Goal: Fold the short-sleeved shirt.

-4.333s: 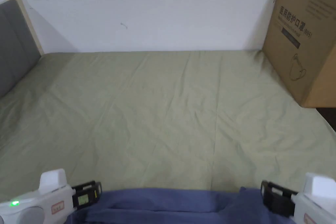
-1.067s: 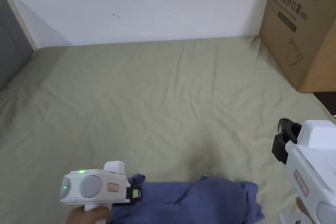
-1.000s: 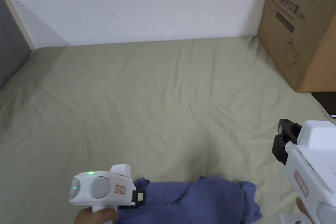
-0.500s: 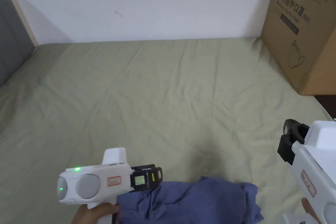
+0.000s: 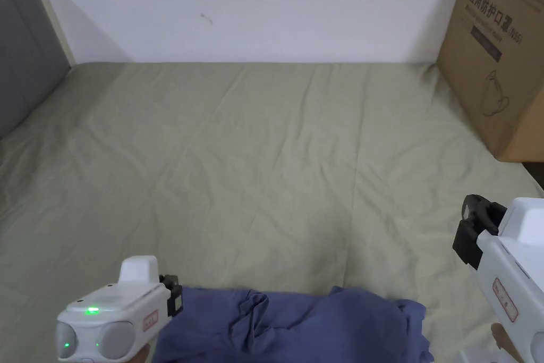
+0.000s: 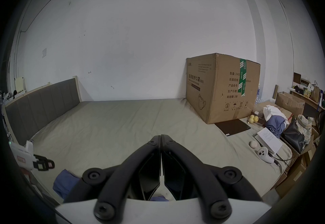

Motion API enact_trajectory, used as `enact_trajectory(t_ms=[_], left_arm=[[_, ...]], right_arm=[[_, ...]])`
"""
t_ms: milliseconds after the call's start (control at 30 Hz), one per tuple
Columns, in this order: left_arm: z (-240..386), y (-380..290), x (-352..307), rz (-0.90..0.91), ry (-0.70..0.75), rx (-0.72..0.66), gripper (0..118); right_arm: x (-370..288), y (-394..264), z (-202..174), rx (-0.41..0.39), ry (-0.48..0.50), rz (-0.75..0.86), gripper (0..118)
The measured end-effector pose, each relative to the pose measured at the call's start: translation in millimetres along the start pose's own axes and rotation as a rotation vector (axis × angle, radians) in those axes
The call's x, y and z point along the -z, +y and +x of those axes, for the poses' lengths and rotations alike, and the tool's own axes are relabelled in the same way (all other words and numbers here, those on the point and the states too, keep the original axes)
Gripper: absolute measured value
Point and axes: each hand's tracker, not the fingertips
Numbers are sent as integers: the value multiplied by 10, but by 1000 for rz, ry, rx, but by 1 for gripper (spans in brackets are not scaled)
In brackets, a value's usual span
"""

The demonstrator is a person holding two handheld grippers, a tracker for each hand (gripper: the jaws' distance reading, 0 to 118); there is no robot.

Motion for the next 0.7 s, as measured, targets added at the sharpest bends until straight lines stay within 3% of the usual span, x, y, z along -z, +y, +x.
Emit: enact_trajectory(t_ms=[367,700], left_arm=[[742,-502,525,-125,-142,204,0],[1173,-504,425,-139,-187,234,0]], right_arm=[[-11,8,33,-13,-9,-17,0],[-56,57,12,-17,-14,-19,0]])
